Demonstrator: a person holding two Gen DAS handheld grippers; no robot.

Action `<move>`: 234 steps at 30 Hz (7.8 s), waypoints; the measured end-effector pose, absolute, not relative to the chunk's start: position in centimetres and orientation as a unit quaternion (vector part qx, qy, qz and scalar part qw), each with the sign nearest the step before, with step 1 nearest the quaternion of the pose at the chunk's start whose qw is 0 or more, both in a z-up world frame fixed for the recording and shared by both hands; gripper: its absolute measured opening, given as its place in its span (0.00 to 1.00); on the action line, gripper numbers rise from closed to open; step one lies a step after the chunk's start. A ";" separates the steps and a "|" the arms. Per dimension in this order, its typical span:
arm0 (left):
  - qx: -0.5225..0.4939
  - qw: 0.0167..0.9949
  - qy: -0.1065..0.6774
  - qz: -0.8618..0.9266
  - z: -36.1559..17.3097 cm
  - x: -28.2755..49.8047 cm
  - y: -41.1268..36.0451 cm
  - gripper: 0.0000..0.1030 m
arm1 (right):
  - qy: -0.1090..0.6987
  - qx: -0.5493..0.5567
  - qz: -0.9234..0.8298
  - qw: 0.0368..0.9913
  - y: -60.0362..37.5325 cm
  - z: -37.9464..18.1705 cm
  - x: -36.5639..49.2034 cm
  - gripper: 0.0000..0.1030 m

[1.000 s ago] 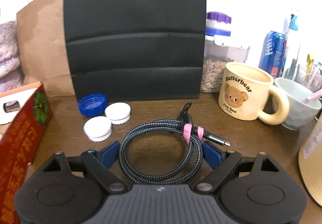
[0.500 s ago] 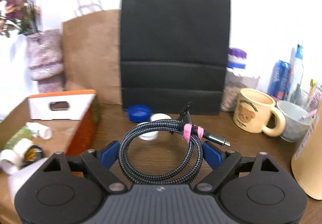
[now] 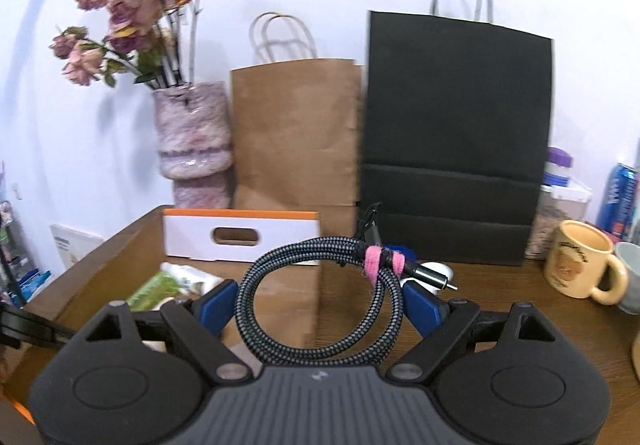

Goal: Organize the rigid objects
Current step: 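Carry the braided cable with the right tool into the orange box, release, then move the right tool back to the white bottle caps, then grasp a white bottle cap with the right tool, then carry the white cap with the right tool into the orange box, release, then move the right tool back toward the remaining caps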

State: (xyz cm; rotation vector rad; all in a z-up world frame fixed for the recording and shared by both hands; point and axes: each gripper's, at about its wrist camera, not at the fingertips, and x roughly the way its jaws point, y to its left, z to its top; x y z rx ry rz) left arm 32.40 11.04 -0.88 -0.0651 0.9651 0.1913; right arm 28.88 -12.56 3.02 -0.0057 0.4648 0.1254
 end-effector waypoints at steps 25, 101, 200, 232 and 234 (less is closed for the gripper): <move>-0.027 0.882 0.462 0.093 -0.9 32.3 10.8 0.11 | 0.254 -0.017 0.136 0.958 -4.5 2.2 31.6 0.85; -0.029 0.882 0.462 0.093 -0.9 32.3 10.9 0.11 | 0.310 0.027 -0.021 0.950 -21.5 -3.4 41.9 1.00; -0.049 0.883 0.458 0.090 -0.9 32.3 11.5 0.11 | 0.243 -0.026 0.161 0.956 -5.6 1.2 30.6 0.38; -0.045 0.883 0.458 0.090 -0.9 32.3 11.5 0.11 | 0.234 -0.034 0.133 0.963 -6.7 2.2 30.5 1.00; -0.045 0.883 0.458 0.090 -0.9 32.3 11.5 0.11 | 0.233 -0.035 0.132 0.963 -6.8 2.3 30.5 1.00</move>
